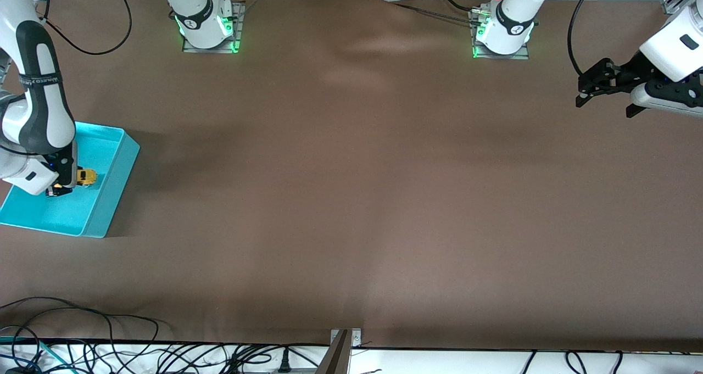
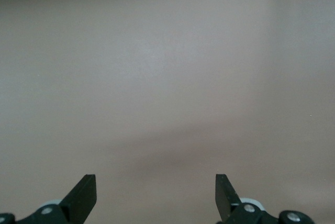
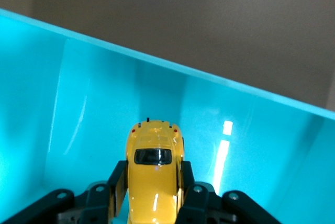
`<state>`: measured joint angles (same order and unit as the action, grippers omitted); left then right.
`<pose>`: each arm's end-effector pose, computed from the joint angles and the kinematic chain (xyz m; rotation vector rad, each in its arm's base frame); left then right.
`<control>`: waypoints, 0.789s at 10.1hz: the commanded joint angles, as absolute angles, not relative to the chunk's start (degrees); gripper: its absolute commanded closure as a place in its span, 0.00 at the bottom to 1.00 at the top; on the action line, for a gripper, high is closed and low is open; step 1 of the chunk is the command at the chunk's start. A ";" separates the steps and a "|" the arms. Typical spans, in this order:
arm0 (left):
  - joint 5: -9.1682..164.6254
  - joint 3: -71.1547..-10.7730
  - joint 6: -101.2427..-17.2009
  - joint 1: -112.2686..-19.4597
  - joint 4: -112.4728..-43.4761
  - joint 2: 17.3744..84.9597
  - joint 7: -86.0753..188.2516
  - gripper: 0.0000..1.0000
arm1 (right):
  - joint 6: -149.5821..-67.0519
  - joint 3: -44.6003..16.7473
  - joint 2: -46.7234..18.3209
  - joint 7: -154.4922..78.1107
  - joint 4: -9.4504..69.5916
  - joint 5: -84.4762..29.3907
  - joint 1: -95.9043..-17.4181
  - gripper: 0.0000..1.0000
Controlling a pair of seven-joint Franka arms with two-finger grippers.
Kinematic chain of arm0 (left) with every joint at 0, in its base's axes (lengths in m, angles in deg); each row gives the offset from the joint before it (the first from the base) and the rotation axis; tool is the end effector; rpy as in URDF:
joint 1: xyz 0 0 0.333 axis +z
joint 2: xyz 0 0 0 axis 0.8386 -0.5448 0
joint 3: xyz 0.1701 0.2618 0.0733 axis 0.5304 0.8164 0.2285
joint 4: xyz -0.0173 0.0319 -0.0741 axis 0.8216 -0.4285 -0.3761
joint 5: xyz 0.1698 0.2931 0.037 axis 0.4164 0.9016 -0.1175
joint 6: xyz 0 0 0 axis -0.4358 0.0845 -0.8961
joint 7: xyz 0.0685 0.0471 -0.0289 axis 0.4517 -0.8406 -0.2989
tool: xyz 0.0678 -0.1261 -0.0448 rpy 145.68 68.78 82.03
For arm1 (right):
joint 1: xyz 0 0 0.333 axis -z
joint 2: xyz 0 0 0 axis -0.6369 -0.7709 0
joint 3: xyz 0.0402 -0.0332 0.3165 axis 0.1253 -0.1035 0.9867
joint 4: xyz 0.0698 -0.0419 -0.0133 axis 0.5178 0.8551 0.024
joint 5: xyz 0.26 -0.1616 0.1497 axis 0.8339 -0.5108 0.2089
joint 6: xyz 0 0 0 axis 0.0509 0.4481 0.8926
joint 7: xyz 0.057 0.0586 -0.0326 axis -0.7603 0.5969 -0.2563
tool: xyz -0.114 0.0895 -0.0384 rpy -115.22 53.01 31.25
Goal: Wind up and store yellow beetle car
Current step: 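Lower the car into the cyan box and open the right gripper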
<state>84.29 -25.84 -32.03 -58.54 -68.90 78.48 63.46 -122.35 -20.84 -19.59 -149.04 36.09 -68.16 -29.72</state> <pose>0.4900 -0.0468 0.5971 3.0876 -0.2869 0.0260 0.5577 -0.2234 0.2555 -2.0613 -2.3474 0.2604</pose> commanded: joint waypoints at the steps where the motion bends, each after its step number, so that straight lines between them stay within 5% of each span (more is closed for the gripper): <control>1: 84.79 -25.89 -30.92 -58.75 -67.03 77.67 63.78 0.00 | -125.93 -20.96 -20.78 -150.40 37.66 -66.94 -29.02 1.00; 4: 84.79 -25.89 -30.92 -58.75 -67.03 77.67 63.69 0.00 | -128.75 -21.05 -21.85 -152.07 39.24 -63.95 -28.66 0.97; 5: 84.79 -25.89 -31.00 -58.66 -67.03 77.67 63.78 0.00 | -128.66 -21.05 -21.85 -152.07 39.24 -63.25 -28.66 0.18; 7: 84.87 -25.80 -31.00 -58.48 -67.03 77.67 63.78 0.00 | -127.79 -21.48 -21.24 -152.42 39.24 -60.35 -28.58 0.00; 8: 84.87 -25.80 -30.92 -58.48 -67.03 77.67 63.78 0.00 | -126.65 -21.49 -20.37 -152.86 39.15 -60.17 -28.58 0.00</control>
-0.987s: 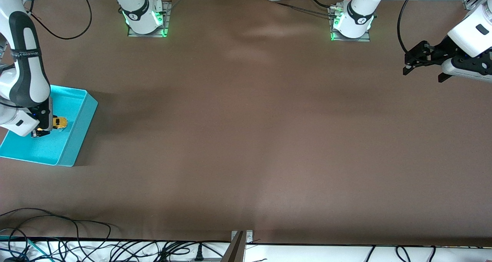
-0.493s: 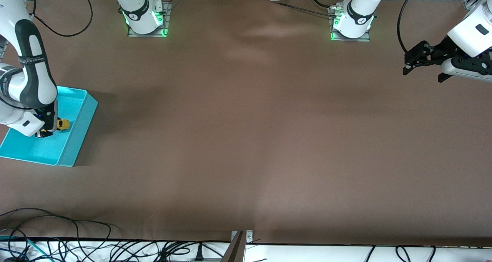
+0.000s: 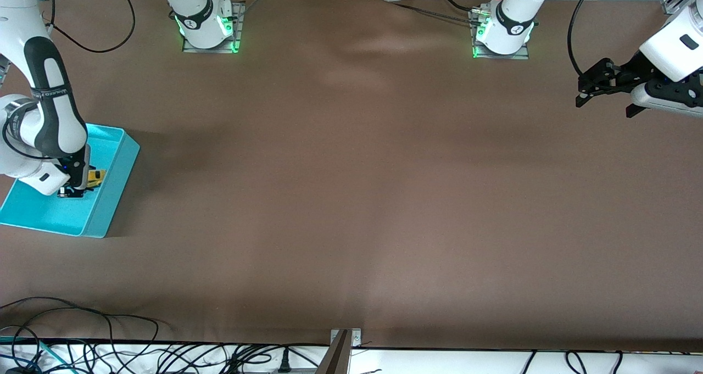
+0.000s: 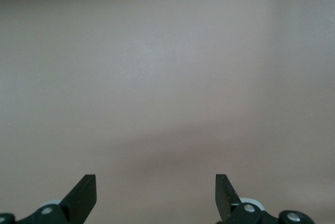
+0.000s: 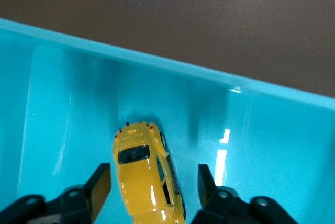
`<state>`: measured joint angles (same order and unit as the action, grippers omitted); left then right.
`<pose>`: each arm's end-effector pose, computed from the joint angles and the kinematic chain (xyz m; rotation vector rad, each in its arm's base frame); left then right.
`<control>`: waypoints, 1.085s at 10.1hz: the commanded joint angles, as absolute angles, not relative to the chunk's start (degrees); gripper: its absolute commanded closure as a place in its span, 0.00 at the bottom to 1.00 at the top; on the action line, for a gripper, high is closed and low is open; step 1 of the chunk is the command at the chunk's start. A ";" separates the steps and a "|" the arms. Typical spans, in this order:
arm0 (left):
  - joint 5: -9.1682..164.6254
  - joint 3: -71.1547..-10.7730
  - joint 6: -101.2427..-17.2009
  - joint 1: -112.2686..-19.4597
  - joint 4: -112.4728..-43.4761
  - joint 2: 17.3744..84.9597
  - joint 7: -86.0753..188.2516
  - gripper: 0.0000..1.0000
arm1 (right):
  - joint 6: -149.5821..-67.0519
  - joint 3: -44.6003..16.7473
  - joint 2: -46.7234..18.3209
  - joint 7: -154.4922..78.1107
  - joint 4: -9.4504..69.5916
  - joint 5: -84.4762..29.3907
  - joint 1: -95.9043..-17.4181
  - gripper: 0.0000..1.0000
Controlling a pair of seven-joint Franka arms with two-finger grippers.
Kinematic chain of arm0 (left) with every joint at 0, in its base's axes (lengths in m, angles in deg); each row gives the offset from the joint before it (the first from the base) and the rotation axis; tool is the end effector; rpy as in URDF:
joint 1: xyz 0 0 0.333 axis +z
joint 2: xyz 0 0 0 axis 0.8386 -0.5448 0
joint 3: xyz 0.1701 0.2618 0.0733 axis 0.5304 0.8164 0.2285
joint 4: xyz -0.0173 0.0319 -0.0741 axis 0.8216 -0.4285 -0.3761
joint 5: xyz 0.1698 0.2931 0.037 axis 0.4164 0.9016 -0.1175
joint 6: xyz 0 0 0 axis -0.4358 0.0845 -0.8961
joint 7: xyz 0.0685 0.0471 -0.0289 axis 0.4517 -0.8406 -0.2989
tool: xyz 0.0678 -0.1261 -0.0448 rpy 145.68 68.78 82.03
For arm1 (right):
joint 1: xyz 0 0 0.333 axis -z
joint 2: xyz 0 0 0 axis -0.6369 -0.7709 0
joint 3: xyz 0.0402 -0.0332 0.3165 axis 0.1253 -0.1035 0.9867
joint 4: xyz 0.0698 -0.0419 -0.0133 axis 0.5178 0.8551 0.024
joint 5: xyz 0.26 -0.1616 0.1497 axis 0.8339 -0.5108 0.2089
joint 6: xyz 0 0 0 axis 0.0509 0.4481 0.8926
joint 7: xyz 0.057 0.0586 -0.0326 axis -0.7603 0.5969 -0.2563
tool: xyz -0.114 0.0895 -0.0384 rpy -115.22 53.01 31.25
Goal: Wind up and store yellow beetle car
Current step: 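Lower the car into the cyan box and open the right gripper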
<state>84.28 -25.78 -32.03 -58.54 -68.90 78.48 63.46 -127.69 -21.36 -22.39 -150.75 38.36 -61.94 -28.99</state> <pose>0.4900 -0.0463 0.5971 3.0876 -0.2853 0.0260 0.5513 -0.2302 0.2195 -2.1241 -2.2771 0.1582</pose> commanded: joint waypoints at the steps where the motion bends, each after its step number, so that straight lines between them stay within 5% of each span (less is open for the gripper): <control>1: 84.87 -25.80 -30.92 -58.48 -67.03 77.67 63.78 0.00 | -124.47 -21.49 -19.05 -152.78 38.63 -59.82 -28.58 0.00; 11: 84.87 -25.80 -30.92 -58.48 -66.94 77.67 63.78 0.00 | -97.23 -19.82 -5.95 -111.17 30.74 -56.48 -32.87 0.00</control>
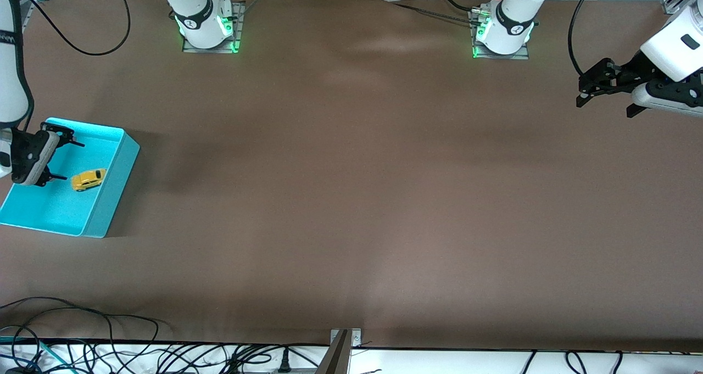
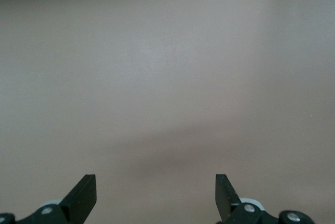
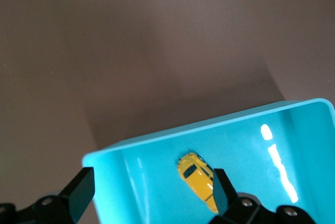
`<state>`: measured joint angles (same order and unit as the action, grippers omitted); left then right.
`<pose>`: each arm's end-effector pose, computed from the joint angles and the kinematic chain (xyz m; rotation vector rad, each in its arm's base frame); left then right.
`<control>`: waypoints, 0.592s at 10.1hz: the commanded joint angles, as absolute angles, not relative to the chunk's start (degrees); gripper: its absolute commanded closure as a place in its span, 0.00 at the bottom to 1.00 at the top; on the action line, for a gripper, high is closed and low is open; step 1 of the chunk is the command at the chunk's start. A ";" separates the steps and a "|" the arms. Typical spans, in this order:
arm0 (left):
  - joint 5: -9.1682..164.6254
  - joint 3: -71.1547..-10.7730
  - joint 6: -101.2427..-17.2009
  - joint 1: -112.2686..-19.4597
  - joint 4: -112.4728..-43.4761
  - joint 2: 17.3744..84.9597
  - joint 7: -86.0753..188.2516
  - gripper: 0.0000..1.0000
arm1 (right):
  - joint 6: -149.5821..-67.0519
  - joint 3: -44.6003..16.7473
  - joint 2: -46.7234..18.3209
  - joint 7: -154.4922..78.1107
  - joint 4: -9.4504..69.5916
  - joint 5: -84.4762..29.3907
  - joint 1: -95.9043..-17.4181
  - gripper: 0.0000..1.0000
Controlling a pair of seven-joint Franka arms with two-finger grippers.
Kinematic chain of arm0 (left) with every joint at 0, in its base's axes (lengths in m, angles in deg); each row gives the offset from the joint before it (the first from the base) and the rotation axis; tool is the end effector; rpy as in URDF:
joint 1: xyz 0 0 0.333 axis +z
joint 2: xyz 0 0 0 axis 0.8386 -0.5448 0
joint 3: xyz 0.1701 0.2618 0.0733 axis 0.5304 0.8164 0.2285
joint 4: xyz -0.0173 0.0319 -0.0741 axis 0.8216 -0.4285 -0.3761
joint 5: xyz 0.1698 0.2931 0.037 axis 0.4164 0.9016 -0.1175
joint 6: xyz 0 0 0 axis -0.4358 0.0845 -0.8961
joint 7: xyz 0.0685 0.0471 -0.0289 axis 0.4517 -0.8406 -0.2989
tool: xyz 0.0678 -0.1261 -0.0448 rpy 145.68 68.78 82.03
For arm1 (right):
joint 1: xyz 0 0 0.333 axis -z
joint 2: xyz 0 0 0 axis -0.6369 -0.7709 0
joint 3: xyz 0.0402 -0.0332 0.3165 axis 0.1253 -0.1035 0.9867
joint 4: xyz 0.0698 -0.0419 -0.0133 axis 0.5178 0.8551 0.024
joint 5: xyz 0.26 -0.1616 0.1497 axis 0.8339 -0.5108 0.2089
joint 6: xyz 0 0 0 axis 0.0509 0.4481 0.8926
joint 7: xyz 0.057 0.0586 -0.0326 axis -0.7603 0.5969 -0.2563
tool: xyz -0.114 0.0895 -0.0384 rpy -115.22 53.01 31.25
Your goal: Wind up and store yellow beetle car
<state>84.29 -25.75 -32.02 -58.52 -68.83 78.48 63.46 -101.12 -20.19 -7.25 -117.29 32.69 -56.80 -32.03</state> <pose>0.4901 -0.0459 0.5976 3.0879 -0.2840 0.0277 0.5386 -0.1641 0.3749 -2.5460 -1.5327 0.0754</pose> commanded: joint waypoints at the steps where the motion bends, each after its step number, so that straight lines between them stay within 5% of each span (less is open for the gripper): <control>1: 84.87 -25.80 -30.92 -58.48 -66.94 77.67 63.78 0.00 | -95.28 -18.86 -5.68 -107.20 29.15 -56.48 -33.41 0.00; 6: 84.87 -25.80 -30.92 -58.48 -66.94 77.67 63.78 0.00 | -88.96 -15.87 0.98 -76.93 28.78 -56.48 -34.99 0.00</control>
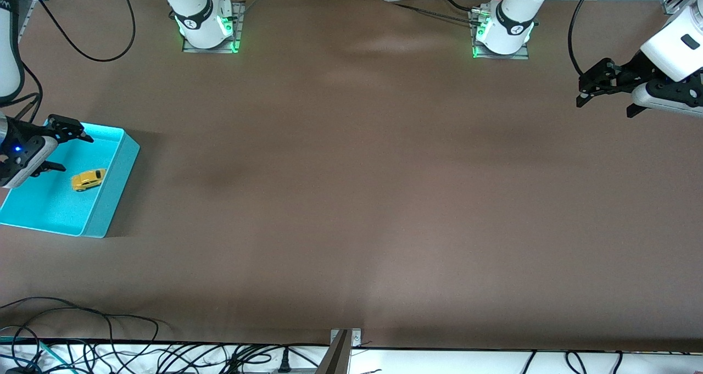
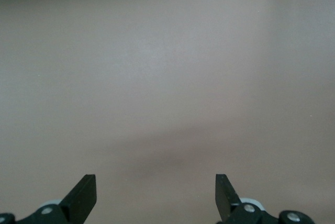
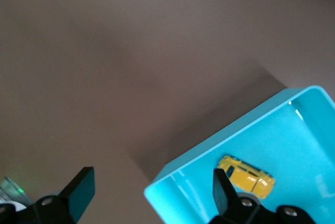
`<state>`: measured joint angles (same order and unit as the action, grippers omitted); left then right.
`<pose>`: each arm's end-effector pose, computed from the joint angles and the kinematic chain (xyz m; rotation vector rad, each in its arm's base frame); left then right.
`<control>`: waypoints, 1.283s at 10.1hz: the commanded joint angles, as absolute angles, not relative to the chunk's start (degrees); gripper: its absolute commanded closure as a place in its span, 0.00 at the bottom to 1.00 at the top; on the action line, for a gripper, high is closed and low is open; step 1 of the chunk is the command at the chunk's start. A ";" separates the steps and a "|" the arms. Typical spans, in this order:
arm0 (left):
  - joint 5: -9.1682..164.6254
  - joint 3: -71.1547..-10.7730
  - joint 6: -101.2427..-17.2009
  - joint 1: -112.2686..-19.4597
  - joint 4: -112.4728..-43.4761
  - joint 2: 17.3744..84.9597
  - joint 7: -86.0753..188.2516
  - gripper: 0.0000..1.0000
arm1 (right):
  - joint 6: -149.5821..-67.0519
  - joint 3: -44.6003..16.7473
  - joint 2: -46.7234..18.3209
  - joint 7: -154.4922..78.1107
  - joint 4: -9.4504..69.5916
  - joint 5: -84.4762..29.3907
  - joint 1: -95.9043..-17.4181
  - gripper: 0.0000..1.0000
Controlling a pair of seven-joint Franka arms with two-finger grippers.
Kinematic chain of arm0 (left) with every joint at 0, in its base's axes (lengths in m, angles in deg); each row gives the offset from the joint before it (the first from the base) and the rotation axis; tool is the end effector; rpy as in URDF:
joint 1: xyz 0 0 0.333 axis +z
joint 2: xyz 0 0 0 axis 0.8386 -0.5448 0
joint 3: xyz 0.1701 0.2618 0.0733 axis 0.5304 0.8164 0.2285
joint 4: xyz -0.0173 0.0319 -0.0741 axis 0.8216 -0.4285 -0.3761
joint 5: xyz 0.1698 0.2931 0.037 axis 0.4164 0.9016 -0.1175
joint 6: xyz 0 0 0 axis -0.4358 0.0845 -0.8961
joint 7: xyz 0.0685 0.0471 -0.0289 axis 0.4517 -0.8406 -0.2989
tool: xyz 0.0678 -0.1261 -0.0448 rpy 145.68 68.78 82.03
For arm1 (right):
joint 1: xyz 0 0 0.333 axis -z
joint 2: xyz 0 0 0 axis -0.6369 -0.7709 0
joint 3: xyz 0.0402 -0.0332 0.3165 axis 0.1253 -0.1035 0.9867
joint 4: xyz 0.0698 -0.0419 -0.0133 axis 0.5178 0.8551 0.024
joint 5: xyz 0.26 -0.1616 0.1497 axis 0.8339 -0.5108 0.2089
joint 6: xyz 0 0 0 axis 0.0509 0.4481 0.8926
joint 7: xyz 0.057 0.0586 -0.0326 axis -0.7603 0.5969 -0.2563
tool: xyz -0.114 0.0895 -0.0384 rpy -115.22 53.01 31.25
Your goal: Wind up and store yellow beetle car
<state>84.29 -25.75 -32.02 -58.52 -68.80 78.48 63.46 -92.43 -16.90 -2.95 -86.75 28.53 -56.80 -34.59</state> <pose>0.4902 -0.0459 0.5978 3.0879 -0.2840 0.0285 0.5391 -0.1048 0.4348 -2.7974 -0.9719 0.1328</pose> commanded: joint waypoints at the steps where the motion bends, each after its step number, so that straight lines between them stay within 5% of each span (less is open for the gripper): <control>1: 84.79 -25.80 -31.00 -58.40 -67.03 77.67 63.78 0.00 | -86.85 -15.86 2.48 -69.62 28.43 -56.57 -35.78 0.00; 13: 84.96 -25.80 -31.00 -58.48 -66.94 77.67 63.87 0.00 | -79.62 -12.54 8.64 -34.15 26.06 -65.69 -42.99 0.00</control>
<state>84.29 -25.73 -32.02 -58.51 -68.78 78.48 63.46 -80.77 -14.60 7.36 -37.87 26.50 -63.08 -42.42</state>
